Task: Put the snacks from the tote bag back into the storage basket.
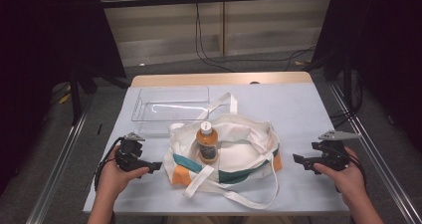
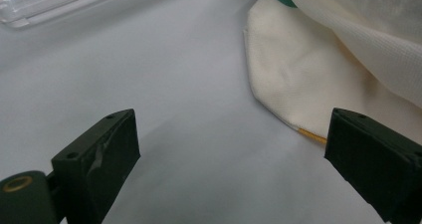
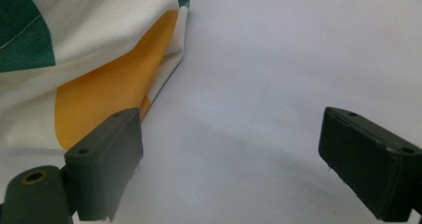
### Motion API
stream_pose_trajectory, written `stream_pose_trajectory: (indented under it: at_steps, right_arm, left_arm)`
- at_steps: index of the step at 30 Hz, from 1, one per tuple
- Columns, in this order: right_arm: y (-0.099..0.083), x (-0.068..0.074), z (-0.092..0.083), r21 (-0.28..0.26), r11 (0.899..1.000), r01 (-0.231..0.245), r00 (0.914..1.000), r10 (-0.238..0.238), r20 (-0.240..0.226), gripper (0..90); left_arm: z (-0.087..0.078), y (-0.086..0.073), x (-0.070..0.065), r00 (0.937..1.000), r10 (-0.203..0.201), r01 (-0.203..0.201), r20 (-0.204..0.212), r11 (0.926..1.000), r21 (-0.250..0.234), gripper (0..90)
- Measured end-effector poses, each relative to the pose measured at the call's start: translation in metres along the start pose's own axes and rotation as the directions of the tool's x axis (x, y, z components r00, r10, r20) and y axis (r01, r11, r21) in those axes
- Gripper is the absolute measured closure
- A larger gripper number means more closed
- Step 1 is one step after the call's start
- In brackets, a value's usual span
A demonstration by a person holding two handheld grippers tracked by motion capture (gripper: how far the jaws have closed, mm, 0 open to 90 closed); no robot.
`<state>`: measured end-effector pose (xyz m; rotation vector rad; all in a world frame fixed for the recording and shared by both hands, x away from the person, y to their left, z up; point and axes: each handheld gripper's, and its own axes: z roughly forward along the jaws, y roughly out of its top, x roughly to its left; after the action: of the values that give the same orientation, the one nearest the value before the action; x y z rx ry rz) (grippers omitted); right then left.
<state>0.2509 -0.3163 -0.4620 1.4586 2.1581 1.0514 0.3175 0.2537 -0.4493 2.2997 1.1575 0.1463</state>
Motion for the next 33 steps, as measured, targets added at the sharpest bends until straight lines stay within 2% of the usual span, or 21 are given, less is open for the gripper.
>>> stream_pose_trajectory:
  at_steps: [6,9,11,14,17,19,21,26,28,29,33]
  right_arm:
    - [0.002,0.004,0.001,0.003,1.000,0.014,0.9999,-0.014,-0.008,10.3]
    - [0.001,0.004,0.000,0.005,1.000,0.014,0.9999,-0.014,-0.005,10.3]
    - [0.000,0.004,-0.001,0.005,1.000,0.017,0.9998,-0.017,-0.003,10.3]
    - [0.000,0.004,-0.002,0.008,1.000,0.019,0.9998,-0.019,-0.011,10.3]
    - [0.000,0.005,-0.004,0.002,1.000,0.021,0.9996,-0.021,-0.020,10.3]
    - [-0.001,0.005,-0.004,0.004,1.000,0.017,0.9995,-0.017,-0.026,10.3]
    - [-0.001,0.006,-0.003,0.007,1.000,0.025,0.9994,-0.025,-0.025,10.3]
    - [-0.001,0.007,-0.003,0.013,1.000,0.027,0.9991,-0.027,-0.032,10.3]
    - [-0.001,0.007,-0.002,0.012,0.999,0.034,0.9990,-0.034,-0.030,10.3]
    - [-0.001,0.007,-0.002,0.013,0.999,0.035,0.9989,-0.035,-0.030,10.3]
    - [-0.001,0.006,-0.004,0.007,1.000,0.025,0.9991,-0.024,-0.034,10.3]
  left_arm:
    - [0.000,0.003,-0.001,0.9998,-0.006,0.006,-0.019,0.9999,0.015,6.9]
    - [0.000,0.004,-0.001,0.9999,-0.007,0.007,-0.014,0.9995,0.031,7.0]
    - [-0.001,0.007,-0.004,0.9999,0.000,0.001,-0.012,0.9976,0.069,6.9]
    - [-0.001,0.011,-0.007,0.9998,0.004,-0.003,-0.018,0.9972,0.075,7.0]
    - [-0.002,0.015,-0.010,0.9995,0.015,-0.011,-0.029,0.9944,0.105,7.3]
    - [-0.001,0.017,-0.012,0.9997,0.018,-0.016,-0.017,0.9942,0.106,7.3]
    - [0.000,0.019,-0.013,0.9998,0.016,-0.014,-0.009,0.9916,0.128,7.4]
    - [-0.006,0.029,-0.015,0.9996,0.023,-0.020,-0.016,0.9886,0.149,7.4]
    - [-0.008,0.034,-0.016,0.9993,0.035,-0.032,-0.011,0.9849,0.170,7.4]
    - [-0.009,0.037,-0.017,0.9997,0.021,-0.020,-0.007,0.9846,0.174,7.4]
    - [-0.013,0.044,-0.019,0.9996,0.029,-0.028,-0.003,0.9806,0.194,7.4]
